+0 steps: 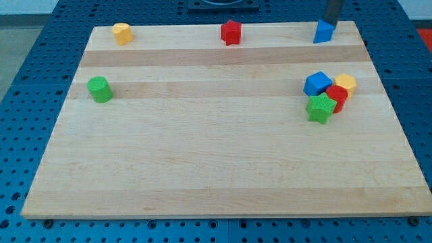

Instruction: Move the red star to the top right

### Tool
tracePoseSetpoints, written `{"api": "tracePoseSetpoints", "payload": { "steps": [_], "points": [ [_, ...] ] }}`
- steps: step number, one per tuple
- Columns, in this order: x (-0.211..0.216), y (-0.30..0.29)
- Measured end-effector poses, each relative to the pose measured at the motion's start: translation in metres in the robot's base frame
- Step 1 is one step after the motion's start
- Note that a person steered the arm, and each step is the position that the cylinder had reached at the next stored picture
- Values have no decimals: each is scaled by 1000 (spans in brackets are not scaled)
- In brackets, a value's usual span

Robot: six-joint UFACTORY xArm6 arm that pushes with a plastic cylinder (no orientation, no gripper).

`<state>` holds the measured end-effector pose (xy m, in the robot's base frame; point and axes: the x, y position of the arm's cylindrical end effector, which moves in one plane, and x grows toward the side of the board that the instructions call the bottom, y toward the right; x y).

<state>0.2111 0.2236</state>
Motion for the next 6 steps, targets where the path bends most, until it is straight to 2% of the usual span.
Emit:
{"api": "tracePoseSetpoints", "payload": {
  "steps": [2, 4, 6],
  "points": [
    [12, -29],
    [60, -32],
    [61, -66]
  ]
}}
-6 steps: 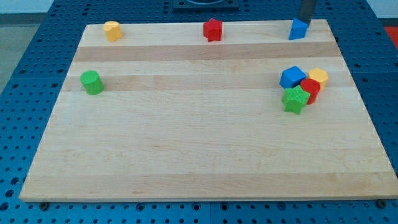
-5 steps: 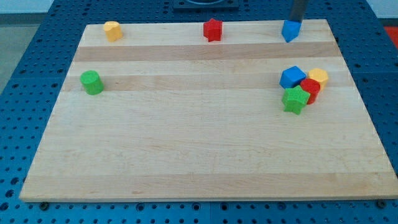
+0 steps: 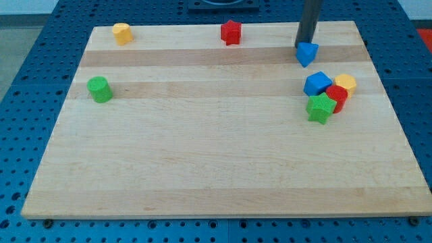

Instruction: Move the red star to the top right

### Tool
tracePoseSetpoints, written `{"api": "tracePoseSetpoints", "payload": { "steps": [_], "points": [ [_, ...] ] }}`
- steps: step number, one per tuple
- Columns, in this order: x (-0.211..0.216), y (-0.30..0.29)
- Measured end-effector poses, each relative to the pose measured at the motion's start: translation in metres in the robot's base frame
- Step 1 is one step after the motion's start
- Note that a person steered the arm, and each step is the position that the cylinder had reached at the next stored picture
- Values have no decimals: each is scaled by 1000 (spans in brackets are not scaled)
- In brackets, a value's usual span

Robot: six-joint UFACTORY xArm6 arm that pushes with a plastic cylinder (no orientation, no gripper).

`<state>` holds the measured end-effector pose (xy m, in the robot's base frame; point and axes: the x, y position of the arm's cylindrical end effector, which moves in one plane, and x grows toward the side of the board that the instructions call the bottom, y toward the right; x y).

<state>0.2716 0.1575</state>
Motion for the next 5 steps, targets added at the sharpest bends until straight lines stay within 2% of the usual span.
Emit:
{"api": "tracePoseSetpoints", "payload": {
  "steps": [5],
  "points": [
    [68, -5]
  ]
}}
